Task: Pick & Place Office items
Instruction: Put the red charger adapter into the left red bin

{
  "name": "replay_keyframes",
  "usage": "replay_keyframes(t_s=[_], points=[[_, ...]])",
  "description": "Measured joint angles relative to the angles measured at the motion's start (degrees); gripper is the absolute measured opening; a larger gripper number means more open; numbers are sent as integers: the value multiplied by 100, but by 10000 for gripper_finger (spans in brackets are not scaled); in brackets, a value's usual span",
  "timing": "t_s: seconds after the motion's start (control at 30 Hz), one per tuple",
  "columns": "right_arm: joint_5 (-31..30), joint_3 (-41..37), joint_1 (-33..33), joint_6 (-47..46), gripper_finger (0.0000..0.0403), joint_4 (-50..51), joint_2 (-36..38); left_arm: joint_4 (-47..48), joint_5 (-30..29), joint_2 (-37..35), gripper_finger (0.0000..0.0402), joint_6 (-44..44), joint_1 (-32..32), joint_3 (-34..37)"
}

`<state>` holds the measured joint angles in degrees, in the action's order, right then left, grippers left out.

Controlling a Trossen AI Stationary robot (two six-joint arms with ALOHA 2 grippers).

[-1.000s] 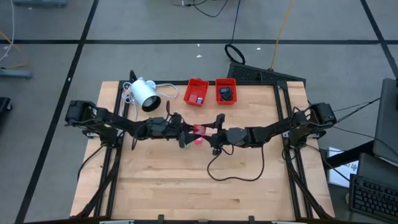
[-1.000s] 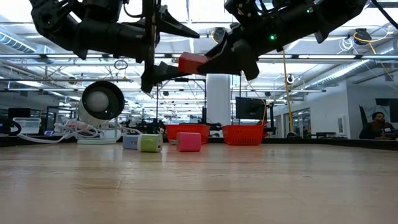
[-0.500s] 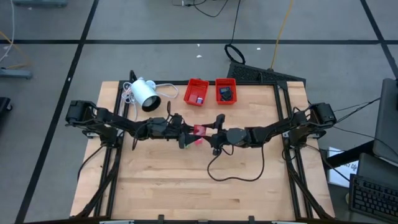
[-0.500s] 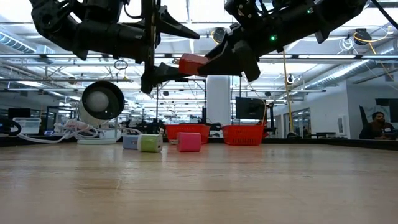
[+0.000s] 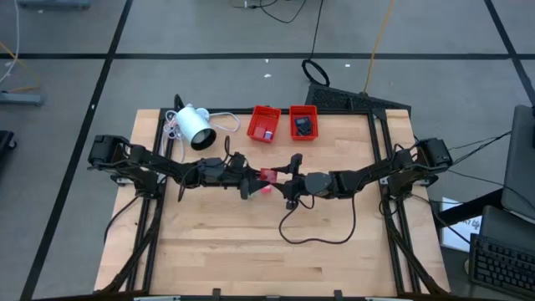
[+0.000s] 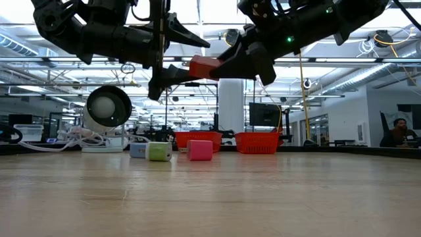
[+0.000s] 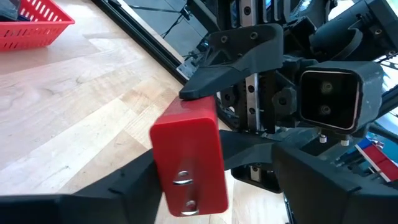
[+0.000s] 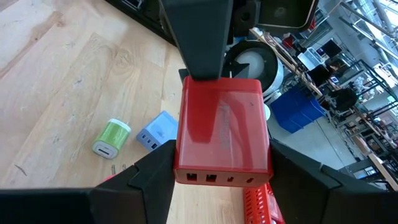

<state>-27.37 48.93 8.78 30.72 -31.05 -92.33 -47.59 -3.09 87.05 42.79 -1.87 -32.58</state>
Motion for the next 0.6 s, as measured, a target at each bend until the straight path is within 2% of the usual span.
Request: replay_keyframes(t_s=[0.27, 0.6], points=[[8, 0, 2, -2, 215, -2, 4, 33, -24, 0, 206, -18, 4, 7], [-28, 4, 114, 2, 215, -9, 7, 29, -7, 0, 149, -21, 0, 7]])
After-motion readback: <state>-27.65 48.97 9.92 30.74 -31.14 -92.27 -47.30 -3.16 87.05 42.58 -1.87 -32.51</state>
